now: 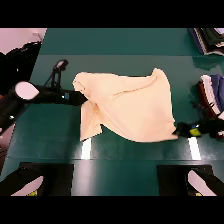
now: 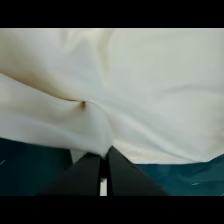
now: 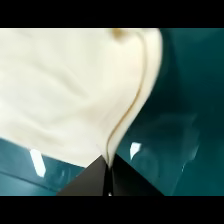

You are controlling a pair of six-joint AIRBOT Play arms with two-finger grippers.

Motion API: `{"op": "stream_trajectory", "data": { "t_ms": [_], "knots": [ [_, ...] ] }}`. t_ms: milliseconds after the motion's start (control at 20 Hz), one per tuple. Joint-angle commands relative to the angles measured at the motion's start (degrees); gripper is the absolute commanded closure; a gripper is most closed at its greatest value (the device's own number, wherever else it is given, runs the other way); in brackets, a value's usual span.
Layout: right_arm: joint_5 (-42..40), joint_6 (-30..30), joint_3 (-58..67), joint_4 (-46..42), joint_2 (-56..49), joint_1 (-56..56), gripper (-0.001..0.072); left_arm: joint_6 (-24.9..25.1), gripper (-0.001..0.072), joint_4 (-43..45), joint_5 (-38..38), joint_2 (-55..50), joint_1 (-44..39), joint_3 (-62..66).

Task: Fold the shirts.

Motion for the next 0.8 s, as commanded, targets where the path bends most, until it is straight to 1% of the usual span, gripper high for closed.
{"op": "stream_trajectory", "data": {
  "t_ms": [0,150,350,450,600,750],
  "knots": [
    [-3.8,2.4,12.4,5.7,7.3,0.3,0.0697,-2.6,0.0684,9.5,-8.9,2.9,0.1,12.4],
    [-9.9,3.3,29.7,7.0,10.7,0.3,0.0697,-2.6,0.0683,14.1,-11.4,5.9,0.1,29.3],
    [-13.9,3.3,53.0,5.1,10.7,0.3,0.0697,-2.6,0.0683,17.2,-11.3,8.6,0.0,50.4],
    [-12.7,3.3,63.6,1.9,9.3,0.3,0.0697,-2.6,0.0683,17.2,-12.2,8.6,0.0,60.3],
    [-8.0,3.3,77.0,-4.0,6.7,0.2,0.0697,-2.9,0.0683,17.2,-11.9,8.6,0.0,70.2],
    [-1.7,4.6,86.1,-11.4,5.2,0.2,0.0697,-7.5,0.0683,15.4,-11.8,8.6,0.0,75.8]
  ]
}}
